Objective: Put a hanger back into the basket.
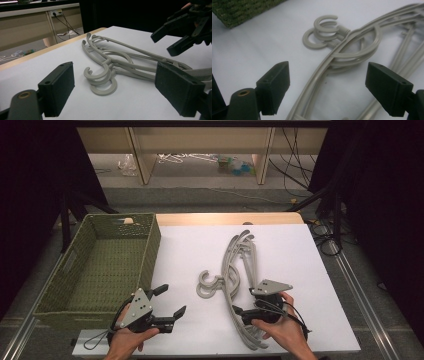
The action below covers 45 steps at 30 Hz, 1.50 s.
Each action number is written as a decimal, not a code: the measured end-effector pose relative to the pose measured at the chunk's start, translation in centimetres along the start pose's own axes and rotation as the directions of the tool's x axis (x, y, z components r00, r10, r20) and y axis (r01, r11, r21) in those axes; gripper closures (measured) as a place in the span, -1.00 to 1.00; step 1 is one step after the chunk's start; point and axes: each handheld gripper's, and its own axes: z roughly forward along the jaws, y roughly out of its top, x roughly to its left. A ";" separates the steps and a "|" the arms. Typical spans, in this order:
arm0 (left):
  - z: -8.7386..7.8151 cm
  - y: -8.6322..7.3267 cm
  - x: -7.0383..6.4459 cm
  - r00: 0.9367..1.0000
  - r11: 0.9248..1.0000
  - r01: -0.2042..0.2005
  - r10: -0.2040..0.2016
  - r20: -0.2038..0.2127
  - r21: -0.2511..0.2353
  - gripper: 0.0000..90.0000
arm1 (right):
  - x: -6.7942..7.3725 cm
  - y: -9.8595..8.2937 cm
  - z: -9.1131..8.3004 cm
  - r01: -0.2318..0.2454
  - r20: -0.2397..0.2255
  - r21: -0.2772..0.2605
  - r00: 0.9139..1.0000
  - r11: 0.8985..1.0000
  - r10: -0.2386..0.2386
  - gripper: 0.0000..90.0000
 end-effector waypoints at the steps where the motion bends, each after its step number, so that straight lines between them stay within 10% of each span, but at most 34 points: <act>1: 0.0 0.0 0.0 1.000 1.000 -0.002 0.002 0.000 -0.001 -0.64 | 0.0 0.1 0.5 0.003 -0.005 0.014 1.000 1.000 -0.003 -0.54; 11: 0.0 0.0 0.0 1.000 1.000 -0.004 0.004 0.005 0.000 -0.64 | -0.3 0.7 4.0 -0.016 -0.043 0.165 0.999 0.986 0.023 -0.29; 20: 0.0 0.0 0.0 1.000 1.000 -0.001 0.001 0.008 0.002 -0.64 | -0.5 1.6 6.3 -0.032 -0.084 0.310 0.995 0.950 0.061 -0.10; 34: 0.2 0.0 -0.1 1.000 1.000 0.001 -0.001 0.018 0.006 -0.64 | -1.3 2.0 7.4 -0.095 -0.088 0.364 0.987 0.926 0.136 0.21; 45: 0.1 0.0 -0.1 1.000 1.000 0.006 -0.006 0.022 0.005 -0.64 | -1.5 2.5 5.9 -0.075 -0.109 0.364 0.986 0.928 0.122 0.45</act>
